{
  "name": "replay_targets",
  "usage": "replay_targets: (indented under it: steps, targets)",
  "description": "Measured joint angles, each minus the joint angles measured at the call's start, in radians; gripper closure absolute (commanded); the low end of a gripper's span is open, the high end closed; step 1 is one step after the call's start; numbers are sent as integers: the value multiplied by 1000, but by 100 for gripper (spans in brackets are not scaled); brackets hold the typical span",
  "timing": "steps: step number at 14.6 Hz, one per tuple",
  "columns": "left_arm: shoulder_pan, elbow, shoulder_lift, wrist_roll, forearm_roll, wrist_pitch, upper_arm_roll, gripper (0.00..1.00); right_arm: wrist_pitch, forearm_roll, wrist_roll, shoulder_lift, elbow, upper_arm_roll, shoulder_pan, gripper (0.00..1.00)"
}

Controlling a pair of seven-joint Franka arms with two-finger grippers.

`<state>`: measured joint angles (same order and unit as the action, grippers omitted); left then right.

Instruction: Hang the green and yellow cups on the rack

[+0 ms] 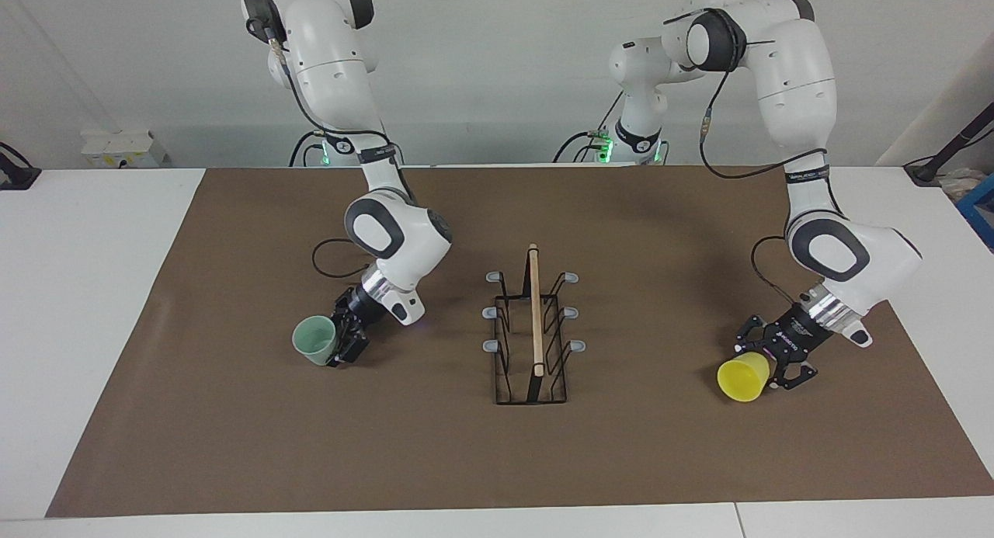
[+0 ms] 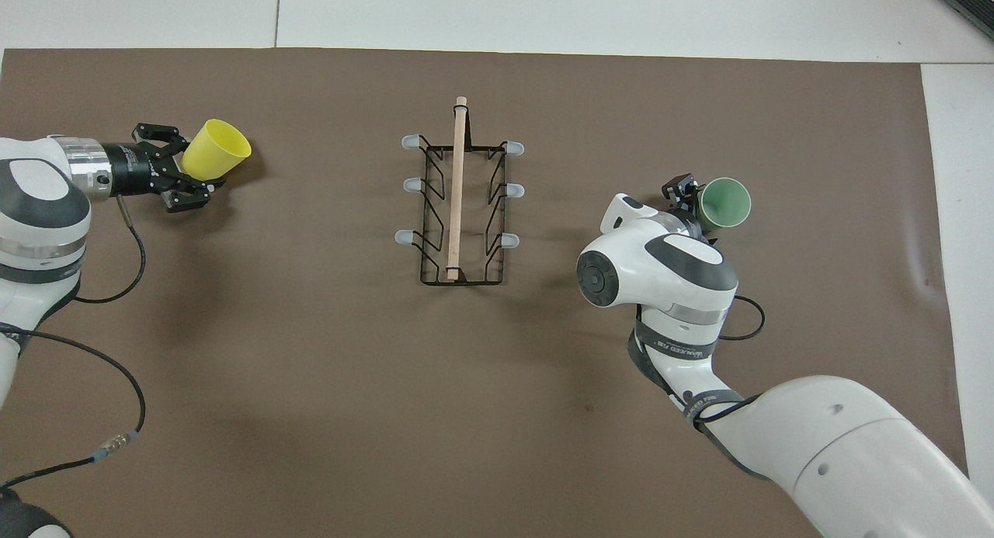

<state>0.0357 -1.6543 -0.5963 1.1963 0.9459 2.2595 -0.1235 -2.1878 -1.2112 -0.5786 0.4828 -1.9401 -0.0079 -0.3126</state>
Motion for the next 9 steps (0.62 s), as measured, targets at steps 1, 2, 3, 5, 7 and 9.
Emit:
replay_targets:
  steps: [1,2,3,5,7,9]
  targets:
    - [-12,2,10,-2,-16,11,0,100,-14,-28,0,0,-4,0,8,0]
    - [-23,5,25,-2,-61,19,0,100,-32,-68,0,0,-13,0,17,0]
    - [-34,12,46,-1,-121,19,1,100,-54,-109,1,0,-26,0,29,0]
    - [-64,18,94,0,-211,18,1,100,-89,-155,2,0,-45,0,52,3]
    - [-100,18,144,1,-302,14,1,100,-99,-167,2,0,-50,0,58,41]
    - [-129,18,192,3,-447,-28,2,100,-98,-171,2,0,-52,0,58,88]
